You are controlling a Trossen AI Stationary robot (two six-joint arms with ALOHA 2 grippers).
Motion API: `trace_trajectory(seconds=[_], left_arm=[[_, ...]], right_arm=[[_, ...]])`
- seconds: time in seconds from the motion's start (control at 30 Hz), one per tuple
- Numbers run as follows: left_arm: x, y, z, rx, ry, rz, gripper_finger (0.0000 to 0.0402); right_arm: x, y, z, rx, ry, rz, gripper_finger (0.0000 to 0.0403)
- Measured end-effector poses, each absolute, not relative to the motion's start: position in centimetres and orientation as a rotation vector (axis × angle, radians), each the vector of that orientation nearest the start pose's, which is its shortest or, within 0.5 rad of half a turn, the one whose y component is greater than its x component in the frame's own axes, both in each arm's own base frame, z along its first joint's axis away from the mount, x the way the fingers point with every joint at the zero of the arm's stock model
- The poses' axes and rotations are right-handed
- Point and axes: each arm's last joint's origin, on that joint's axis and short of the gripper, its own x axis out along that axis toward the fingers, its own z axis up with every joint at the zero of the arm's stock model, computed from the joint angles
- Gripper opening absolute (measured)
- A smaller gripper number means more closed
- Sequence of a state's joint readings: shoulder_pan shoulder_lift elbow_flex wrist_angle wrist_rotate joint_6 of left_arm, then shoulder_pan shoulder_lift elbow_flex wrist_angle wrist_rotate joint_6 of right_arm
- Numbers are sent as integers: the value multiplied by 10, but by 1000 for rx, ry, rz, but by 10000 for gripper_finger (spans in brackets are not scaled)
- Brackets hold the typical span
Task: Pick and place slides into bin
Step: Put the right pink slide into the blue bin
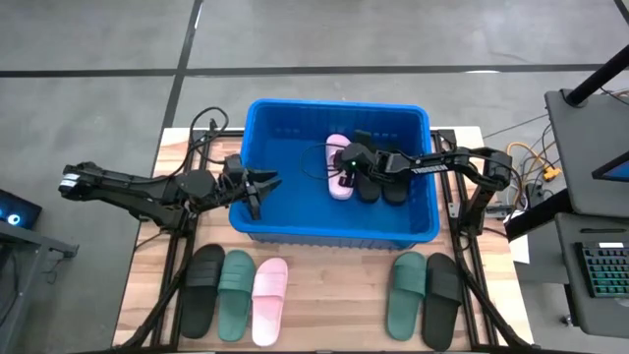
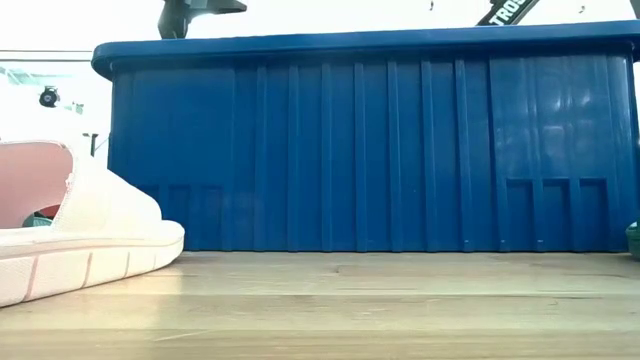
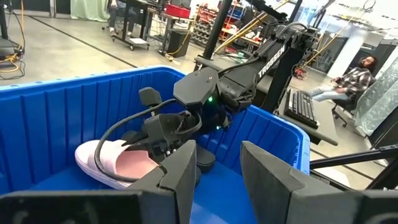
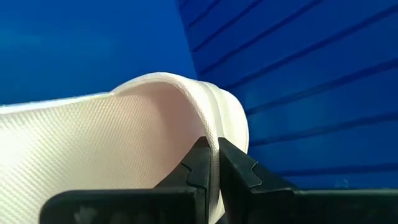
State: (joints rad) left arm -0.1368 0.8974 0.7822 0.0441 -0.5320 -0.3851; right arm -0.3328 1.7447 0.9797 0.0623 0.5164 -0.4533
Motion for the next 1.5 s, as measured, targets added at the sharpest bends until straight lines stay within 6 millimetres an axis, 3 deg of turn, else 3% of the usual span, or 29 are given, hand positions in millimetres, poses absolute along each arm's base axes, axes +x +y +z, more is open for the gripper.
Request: trace_trajectory(seconds=[0.23, 0.5, 0.9, 1.5], left_arm=[[198, -12, 335, -356, -9, 403, 111], [198, -12, 334, -353, -7, 403, 111], [198, -12, 335, -354, -8, 403, 111], [198, -12, 334, -355, -7, 403, 111]], right_arm=[[333, -130, 175, -434, 873, -637, 13], [338, -132, 151, -497, 961, -644, 13], [337, -133, 156, -576, 993, -652, 13], [336, -133, 154, -553, 1000, -631, 13]])
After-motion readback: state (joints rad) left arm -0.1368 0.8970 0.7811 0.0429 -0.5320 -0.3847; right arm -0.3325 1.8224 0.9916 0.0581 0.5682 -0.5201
